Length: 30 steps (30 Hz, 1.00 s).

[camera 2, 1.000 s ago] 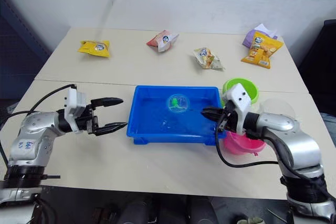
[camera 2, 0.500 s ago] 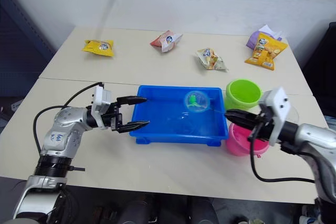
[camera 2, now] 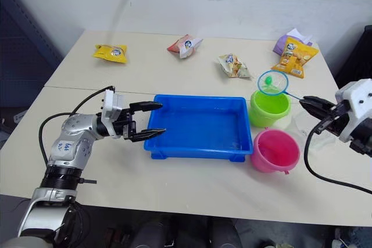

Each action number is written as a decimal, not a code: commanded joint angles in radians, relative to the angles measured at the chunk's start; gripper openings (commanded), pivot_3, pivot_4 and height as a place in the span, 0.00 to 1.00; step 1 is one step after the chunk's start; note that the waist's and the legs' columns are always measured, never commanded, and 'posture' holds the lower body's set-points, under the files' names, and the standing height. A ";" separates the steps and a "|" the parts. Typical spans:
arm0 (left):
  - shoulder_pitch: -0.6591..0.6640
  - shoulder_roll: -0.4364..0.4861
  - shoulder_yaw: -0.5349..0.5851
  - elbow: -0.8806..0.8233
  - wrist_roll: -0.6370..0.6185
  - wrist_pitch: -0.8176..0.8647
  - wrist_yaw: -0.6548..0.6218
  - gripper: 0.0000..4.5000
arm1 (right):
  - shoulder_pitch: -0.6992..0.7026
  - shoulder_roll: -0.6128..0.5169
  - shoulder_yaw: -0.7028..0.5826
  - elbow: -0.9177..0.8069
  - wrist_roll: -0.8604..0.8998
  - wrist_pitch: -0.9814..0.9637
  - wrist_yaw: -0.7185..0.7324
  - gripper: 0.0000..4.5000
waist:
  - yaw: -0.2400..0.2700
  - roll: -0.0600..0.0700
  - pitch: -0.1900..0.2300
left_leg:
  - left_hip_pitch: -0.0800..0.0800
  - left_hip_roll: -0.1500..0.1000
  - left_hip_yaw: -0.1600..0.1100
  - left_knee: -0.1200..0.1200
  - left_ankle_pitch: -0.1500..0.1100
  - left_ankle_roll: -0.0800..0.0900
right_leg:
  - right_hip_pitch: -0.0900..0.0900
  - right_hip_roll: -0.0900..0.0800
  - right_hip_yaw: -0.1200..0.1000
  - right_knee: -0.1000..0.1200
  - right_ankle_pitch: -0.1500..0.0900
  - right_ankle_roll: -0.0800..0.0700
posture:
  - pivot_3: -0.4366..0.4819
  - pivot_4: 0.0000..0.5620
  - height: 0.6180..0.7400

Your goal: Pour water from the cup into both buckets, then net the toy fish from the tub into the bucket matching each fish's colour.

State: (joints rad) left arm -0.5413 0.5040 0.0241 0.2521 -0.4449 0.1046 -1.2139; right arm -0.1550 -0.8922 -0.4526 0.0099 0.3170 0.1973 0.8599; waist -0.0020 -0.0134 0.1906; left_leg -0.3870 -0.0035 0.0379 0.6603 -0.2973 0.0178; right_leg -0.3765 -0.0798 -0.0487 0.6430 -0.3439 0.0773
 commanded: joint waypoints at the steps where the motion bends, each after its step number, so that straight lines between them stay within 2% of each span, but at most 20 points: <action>1: -0.012 0.006 0.022 -0.005 -0.001 -0.026 -0.001 1.00 | -0.003 -0.031 0.049 0.103 -0.163 -0.318 -0.029 0.00 | 0.000 0.000 0.000 | 0.000 0.000 0.000 0.000 0.000 0.000 | 0.000 0.000 0.000 0.000 0.000 0.000 | 0.48 0.27 1.00; 4: -0.011 0.005 0.026 -0.009 -0.002 -0.029 0.009 1.00 | 0.015 -0.066 0.089 0.211 -0.307 -0.615 -0.083 0.00 | 0.000 0.000 0.000 | 0.000 0.000 0.000 0.000 0.000 0.000 | 0.000 0.000 0.000 0.001 0.000 0.000 | 0.48 0.27 1.00; 12: -0.020 0.001 0.024 -0.044 -0.010 -0.005 0.038 1.00 | 0.007 -0.160 0.127 0.384 -0.693 -0.992 -0.472 0.00 | -0.004 0.000 0.000 | 0.000 0.000 0.001 0.002 0.001 -0.001 | 0.000 0.000 0.001 0.001 0.000 0.000 | 0.48 0.27 1.00; 19: -0.039 -0.023 0.011 -0.088 -0.016 0.031 0.066 1.00 | 0.038 -0.244 0.135 0.398 -1.016 -1.085 -0.865 0.00 | -0.001 0.000 0.000 | 0.000 0.000 0.001 0.002 0.001 -0.002 | 0.000 0.001 0.001 0.001 0.000 0.000 | 0.48 0.27 1.00; 24: -0.059 -0.032 -0.002 -0.085 -0.008 0.034 0.058 1.00 | 0.047 -0.287 0.181 0.405 -1.116 -1.053 -0.996 0.00 | -0.004 0.000 0.000 | 0.000 0.000 0.001 0.002 0.002 -0.003 | 0.000 0.001 0.001 0.001 0.000 0.000 | 0.48 0.27 1.00; 30: -0.079 -0.038 -0.014 -0.081 -0.007 0.043 0.047 1.00 | 0.073 -0.297 0.204 0.424 -1.080 -1.049 -1.034 0.00 | -0.002 0.000 0.000 | 0.000 0.000 0.002 0.002 0.002 -0.003 | 0.000 0.001 0.001 0.001 0.000 0.000 | 0.48 0.27 1.00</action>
State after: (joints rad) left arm -0.6056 0.4687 0.0114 0.2000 -0.4454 0.1503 -1.1598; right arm -0.0902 -1.1659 -0.2356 0.4341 -0.7928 -0.8614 -0.1515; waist -0.0044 -0.0131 0.1906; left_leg -0.3866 -0.0031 0.0395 0.6623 -0.2956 0.0148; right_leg -0.3765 -0.0785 -0.0473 0.6440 -0.3440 0.0770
